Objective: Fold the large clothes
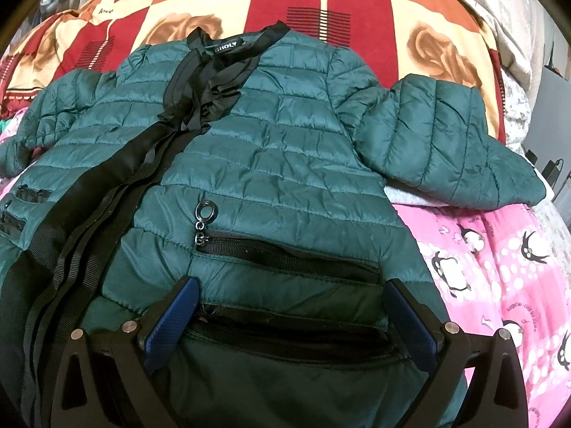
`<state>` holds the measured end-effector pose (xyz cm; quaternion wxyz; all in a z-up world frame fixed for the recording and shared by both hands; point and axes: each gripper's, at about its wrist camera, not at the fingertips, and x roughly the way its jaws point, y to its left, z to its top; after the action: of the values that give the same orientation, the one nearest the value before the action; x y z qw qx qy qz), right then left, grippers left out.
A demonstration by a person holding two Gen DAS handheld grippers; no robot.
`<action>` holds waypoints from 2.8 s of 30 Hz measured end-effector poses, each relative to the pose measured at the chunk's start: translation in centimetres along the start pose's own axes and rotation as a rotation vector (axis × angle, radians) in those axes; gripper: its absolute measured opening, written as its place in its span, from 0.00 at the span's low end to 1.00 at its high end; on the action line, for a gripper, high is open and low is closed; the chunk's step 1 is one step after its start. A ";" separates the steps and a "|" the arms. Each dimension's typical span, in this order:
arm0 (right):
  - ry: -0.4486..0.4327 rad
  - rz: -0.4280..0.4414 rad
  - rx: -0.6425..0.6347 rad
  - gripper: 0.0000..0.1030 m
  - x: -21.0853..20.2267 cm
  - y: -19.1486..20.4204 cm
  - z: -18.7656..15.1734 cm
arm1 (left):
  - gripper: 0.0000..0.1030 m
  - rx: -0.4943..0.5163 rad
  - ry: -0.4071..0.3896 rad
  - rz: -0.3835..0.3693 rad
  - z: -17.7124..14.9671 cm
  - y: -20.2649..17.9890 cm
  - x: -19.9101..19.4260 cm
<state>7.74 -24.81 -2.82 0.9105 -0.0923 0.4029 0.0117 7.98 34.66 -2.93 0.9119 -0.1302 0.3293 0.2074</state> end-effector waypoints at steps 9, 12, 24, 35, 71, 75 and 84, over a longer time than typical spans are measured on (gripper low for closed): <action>0.001 -0.001 -0.002 0.99 0.0 0.1 0.0 | 0.92 -0.199 0.062 -0.035 1.7 1.6 4.7; 0.000 -0.001 -0.001 0.99 0.0 0.1 0.0 | 0.24 -0.182 0.131 -0.102 2.2 0.6 4.8; 0.000 -0.001 -0.002 0.99 0.1 0.0 0.0 | 0.18 -0.138 -0.025 -0.275 6.9 1.0 -6.4; -0.049 -0.051 -0.104 0.96 -2.1 0.5 0.5 | 0.17 -0.113 -0.007 -0.482 8.7 -5.1 -11.0; 0.004 0.015 -0.029 0.96 -4.2 -6.0 -1.7 | 0.69 0.059 0.323 -0.989 -2.4 -43.2 -6.2; -0.058 0.007 0.058 0.96 -5.8 -6.2 -0.5 | 0.74 -0.015 0.210 -0.957 -0.8 -37.3 -9.0; -0.229 0.136 0.116 0.96 -6.4 -3.4 7.7 | 0.75 -0.059 0.115 -0.467 -1.2 -27.0 -5.6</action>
<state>9.42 -26.39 7.50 0.9514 -0.0099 0.3017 0.0604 15.93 8.84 2.61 0.9107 -0.2411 0.3353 -0.0070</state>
